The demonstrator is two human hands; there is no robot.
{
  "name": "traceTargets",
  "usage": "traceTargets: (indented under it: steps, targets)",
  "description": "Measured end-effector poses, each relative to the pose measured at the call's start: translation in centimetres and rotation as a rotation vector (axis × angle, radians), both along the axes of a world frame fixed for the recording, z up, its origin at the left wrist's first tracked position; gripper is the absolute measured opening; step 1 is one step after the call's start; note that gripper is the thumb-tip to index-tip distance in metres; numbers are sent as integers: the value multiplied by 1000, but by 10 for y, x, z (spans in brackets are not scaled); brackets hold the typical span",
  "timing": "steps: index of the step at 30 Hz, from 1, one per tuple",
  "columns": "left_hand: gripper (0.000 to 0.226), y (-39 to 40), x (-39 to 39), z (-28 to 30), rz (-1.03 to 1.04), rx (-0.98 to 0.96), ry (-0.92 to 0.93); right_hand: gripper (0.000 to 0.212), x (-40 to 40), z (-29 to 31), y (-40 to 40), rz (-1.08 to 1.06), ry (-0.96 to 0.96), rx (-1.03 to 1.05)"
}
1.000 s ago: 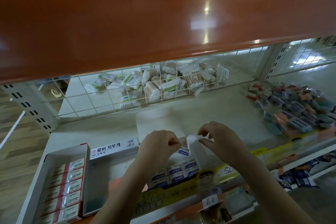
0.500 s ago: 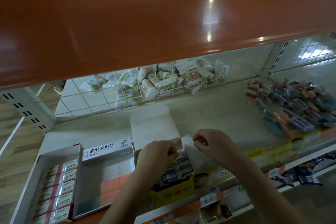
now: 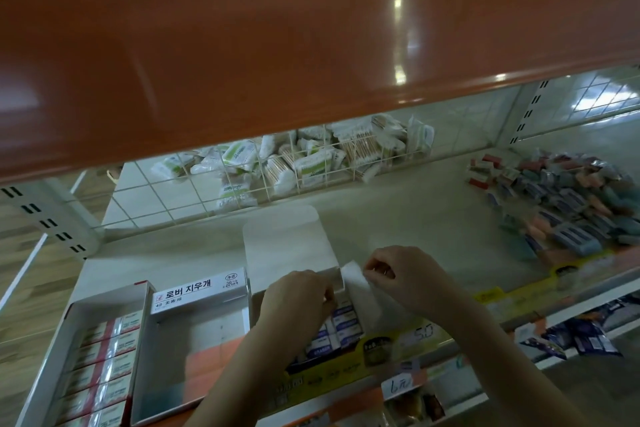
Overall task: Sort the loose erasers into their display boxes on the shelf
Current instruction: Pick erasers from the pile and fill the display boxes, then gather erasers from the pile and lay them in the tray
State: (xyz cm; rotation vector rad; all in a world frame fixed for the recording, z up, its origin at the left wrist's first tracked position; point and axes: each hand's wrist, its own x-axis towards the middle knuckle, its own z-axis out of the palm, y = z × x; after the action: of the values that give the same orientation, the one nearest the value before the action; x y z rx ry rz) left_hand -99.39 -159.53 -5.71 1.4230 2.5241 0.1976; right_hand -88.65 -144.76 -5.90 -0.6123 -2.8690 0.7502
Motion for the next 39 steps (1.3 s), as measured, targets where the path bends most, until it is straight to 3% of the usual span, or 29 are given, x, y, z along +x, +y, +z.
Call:
traceTargets:
  steps: [10,17,21,28,35,39]
  targets:
    - [30,80,11,53,-167,226,197,26,24,16,58,-104,103,208]
    - [41,176,50,40,-415,177,274,33,73,18,120,-302,45,308]
    - [45,225,76,28,-499,135,331,36,110,8,159,-403,-4,257]
    - [43,297,110,8,-505,136,230,41,169,-8,208,-541,-43,263]
    - [31,350,128,-1,-512,96,260,28,181,-8,245,-618,13,272]
    - [25,373,133,-7,-496,158,238,43,170,-7,260,-562,-37,375]
